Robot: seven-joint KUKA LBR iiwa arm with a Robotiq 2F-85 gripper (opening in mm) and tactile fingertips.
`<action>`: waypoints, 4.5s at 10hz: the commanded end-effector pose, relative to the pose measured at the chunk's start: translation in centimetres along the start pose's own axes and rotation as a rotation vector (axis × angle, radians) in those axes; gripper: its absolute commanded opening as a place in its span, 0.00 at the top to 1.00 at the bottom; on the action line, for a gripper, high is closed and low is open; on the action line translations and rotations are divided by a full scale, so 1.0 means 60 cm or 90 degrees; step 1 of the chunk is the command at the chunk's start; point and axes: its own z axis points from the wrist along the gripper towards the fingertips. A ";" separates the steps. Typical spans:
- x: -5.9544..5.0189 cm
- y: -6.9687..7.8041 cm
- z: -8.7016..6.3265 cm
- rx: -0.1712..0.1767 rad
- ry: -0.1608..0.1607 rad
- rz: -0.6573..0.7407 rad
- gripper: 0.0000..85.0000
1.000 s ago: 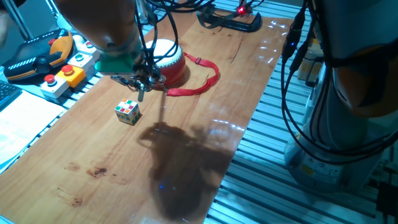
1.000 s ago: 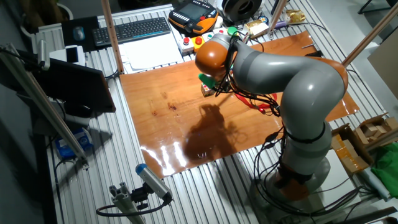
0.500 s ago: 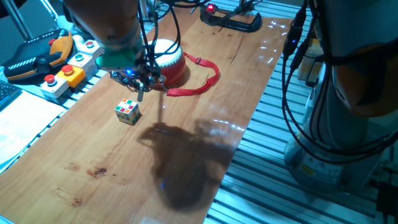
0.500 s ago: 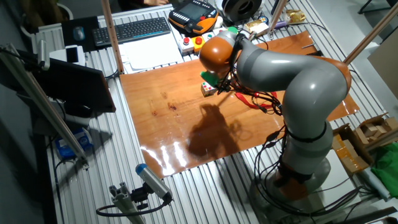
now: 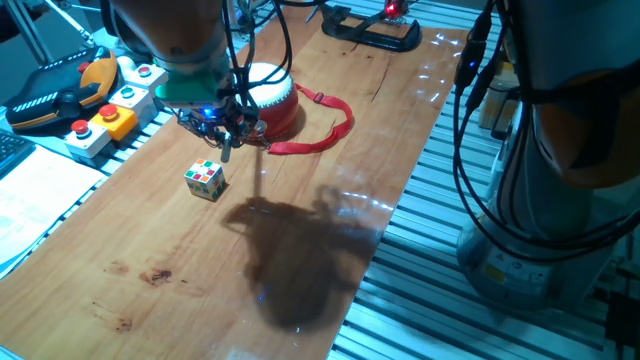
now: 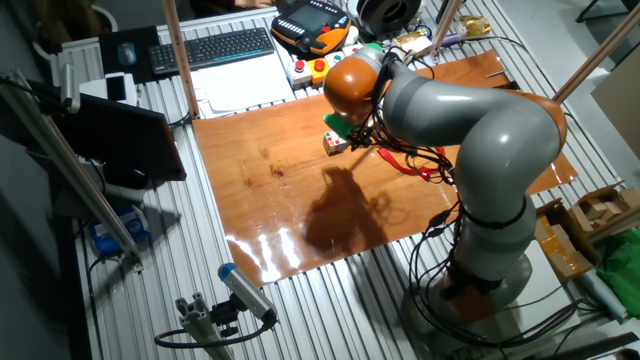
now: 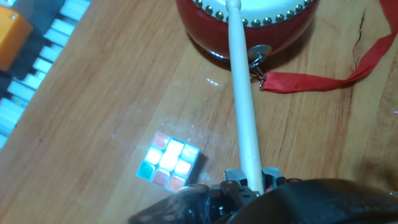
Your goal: Play the drum
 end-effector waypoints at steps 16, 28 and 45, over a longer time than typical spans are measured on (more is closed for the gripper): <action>-0.107 -0.057 -0.034 0.009 0.012 -0.025 0.99; -0.129 -0.043 0.005 0.003 0.029 -0.004 0.99; -0.139 -0.045 0.039 -0.006 0.033 -0.034 0.99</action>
